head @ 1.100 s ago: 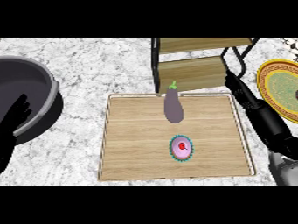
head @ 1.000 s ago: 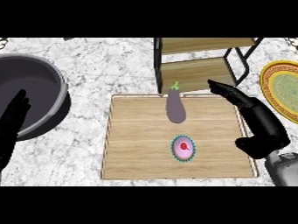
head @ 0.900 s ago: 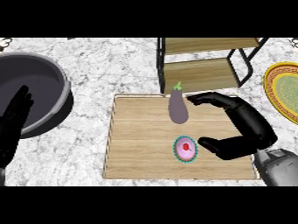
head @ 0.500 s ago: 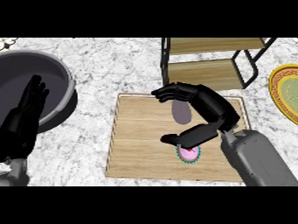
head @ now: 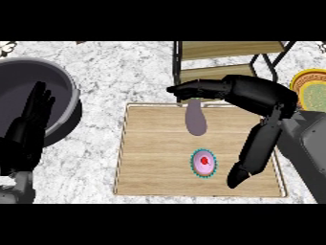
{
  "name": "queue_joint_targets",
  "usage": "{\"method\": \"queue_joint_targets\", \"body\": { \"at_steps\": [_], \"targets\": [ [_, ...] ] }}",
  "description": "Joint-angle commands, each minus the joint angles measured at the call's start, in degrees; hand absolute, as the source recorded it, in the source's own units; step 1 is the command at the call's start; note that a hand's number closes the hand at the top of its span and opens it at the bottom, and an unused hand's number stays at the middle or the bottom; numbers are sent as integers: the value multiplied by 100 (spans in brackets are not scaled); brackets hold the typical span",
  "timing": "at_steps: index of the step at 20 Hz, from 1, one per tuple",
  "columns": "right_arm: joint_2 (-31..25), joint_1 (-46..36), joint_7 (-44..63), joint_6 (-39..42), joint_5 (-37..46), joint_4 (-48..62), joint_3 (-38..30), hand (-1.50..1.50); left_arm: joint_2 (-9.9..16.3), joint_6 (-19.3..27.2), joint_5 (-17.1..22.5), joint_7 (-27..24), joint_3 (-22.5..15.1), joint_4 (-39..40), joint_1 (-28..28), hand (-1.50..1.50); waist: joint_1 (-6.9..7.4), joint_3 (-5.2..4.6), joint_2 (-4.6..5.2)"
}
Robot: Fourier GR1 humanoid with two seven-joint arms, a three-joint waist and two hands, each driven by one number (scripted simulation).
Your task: Pick the cupcake from the tray and place it in the tiered shelf
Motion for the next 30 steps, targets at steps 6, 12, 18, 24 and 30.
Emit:
{"method": "queue_joint_targets", "body": {
  "at_steps": [6, 12, 18, 24, 30],
  "targets": [
    [-775, -1154, 1062, 777, 1111, -1556, 778, -150, -29, 36, -138, -45, 14, 110, -31, 0, -83, -7, -56],
    [-466, -1228, 2241, 668, 1984, -2050, 1673, -150, -80, -28, -93, 20, 46, -62, 43, 0, -25, -1, -23],
    [-184, -804, 2569, 749, 2986, -2256, 2138, -150, -218, -200, -113, -374, 222, 459, -62, 0, -34, 2, 16],
    [-409, -562, 2525, 1031, 4082, -2298, 2695, -150, -386, -21, -364, -206, -1, 94, 78, 0, -16, 5, 10],
    [-19, -417, 1779, 795, 5185, -1490, 2600, -150, -545, -104, -440, 11, -1, 193, -159, 0, -1, 7, 27]
  ]
}}
